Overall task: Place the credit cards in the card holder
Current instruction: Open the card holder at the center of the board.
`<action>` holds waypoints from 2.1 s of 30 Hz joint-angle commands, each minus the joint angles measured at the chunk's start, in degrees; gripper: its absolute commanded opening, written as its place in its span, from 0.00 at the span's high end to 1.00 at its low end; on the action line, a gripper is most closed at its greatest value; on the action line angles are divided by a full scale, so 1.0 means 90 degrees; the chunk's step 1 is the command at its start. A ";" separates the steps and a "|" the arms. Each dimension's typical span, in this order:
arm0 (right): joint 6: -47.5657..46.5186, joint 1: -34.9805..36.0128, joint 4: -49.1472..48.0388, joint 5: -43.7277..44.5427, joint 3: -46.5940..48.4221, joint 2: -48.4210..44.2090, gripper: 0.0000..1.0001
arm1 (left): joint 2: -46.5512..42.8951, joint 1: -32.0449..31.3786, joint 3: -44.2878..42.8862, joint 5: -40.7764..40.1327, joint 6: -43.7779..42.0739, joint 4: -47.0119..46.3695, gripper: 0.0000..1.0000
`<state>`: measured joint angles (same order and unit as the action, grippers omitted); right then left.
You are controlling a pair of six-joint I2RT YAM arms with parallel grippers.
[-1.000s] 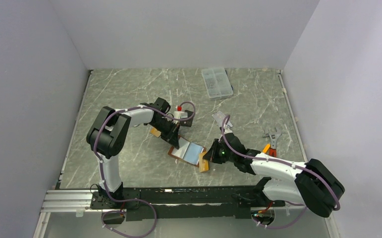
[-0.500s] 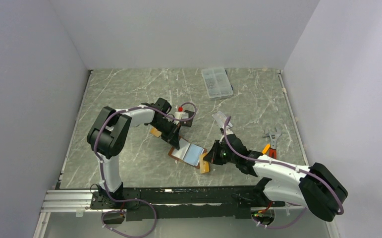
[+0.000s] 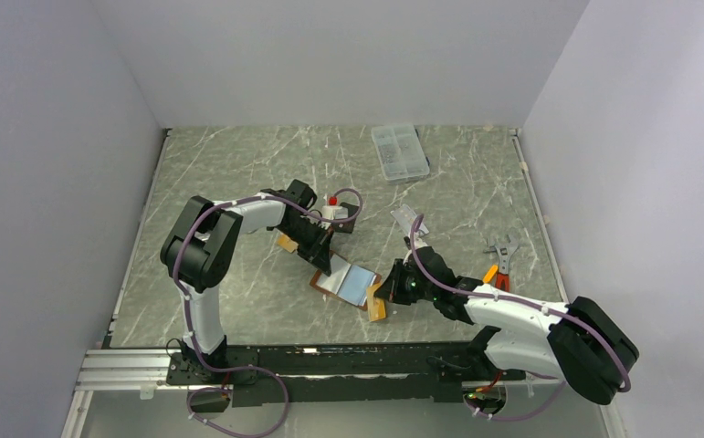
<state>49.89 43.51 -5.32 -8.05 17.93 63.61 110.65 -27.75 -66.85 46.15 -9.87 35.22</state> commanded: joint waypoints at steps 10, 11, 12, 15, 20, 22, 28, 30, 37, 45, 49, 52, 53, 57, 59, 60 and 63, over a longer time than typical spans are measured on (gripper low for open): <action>-0.0147 -0.0020 -0.0114 -0.0240 0.0033 0.0072 1.00 | -0.0069 -0.0064 -0.0141 -0.0113 -0.0217 0.0078 1.00; -0.0159 -0.0018 -0.0113 -0.0260 0.0040 0.0064 1.00 | -0.0083 -0.0062 -0.0130 -0.0122 -0.0216 0.0063 1.00; -0.0175 -0.0016 -0.0079 -0.0279 0.0040 0.0051 1.00 | -0.0094 -0.0058 -0.0130 -0.0127 -0.0224 0.0061 1.00; -0.0187 -0.0015 -0.0037 -0.0311 0.0005 -0.0029 1.00 | -0.0084 -0.0060 -0.0148 -0.0103 -0.0227 0.0087 1.00; -0.0158 -0.0017 -0.0139 -0.0330 -0.0020 0.0036 1.00 | -0.0050 -0.0069 -0.0151 -0.0089 -0.0223 0.0092 1.00; -0.0171 -0.0017 -0.0141 -0.0335 -0.0001 0.0060 1.00 | -0.0061 -0.0062 -0.0161 -0.0091 -0.0227 0.0105 1.00; -0.0199 -0.0015 -0.0230 -0.0334 0.0053 0.0185 1.00 | -0.0092 -0.0076 -0.0171 -0.0098 -0.0243 0.0112 1.00; -0.0225 -0.0018 -0.0281 -0.0340 0.0110 0.0287 1.00 | -0.0088 -0.0080 -0.0176 -0.0103 -0.0251 0.0119 1.00; -0.0260 -0.0024 -0.0455 -0.0375 0.0262 0.0544 1.00 | -0.0136 -0.0089 -0.0142 -0.0106 -0.0268 0.0124 1.00; -0.0270 -0.0030 -0.0362 -0.0260 0.0273 0.0291 1.00 | -0.0139 -0.0091 -0.0129 -0.0104 -0.0278 0.0106 1.00; -0.0305 -0.0024 -0.0204 -0.0222 0.0304 0.0117 1.00 | -0.0163 -0.0089 -0.0110 -0.0137 -0.0288 0.0106 1.00; -0.0362 -0.0029 -0.0060 -0.0220 0.0404 0.0060 1.00 | -0.0184 -0.0088 -0.0103 -0.0157 -0.0283 0.0095 1.00; -0.0383 -0.0031 -0.0016 -0.0222 0.0438 0.0053 1.00 | -0.0201 -0.0087 -0.0099 -0.0158 -0.0283 0.0091 1.00; -0.0448 -0.0038 0.0068 -0.0223 0.0538 0.0049 1.00 | -0.0209 -0.0100 -0.0105 -0.0151 -0.0274 0.0092 1.00; -0.0471 -0.0037 0.0083 -0.0237 0.0586 0.0092 1.00 | -0.0206 -0.0101 -0.0096 -0.0148 -0.0263 0.0084 1.00; -0.0483 -0.0027 0.0088 -0.0246 0.0615 0.0104 1.00 | -0.0207 -0.0105 -0.0100 -0.0147 -0.0267 0.0082 1.00; -0.0530 -0.0033 0.0122 -0.0273 0.0727 0.0141 1.00 | -0.0222 -0.0120 -0.0094 -0.0167 -0.0267 0.0079 1.00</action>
<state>46.63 43.40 -4.27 -10.81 21.52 65.19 110.63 -28.18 -66.89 45.15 -10.92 35.24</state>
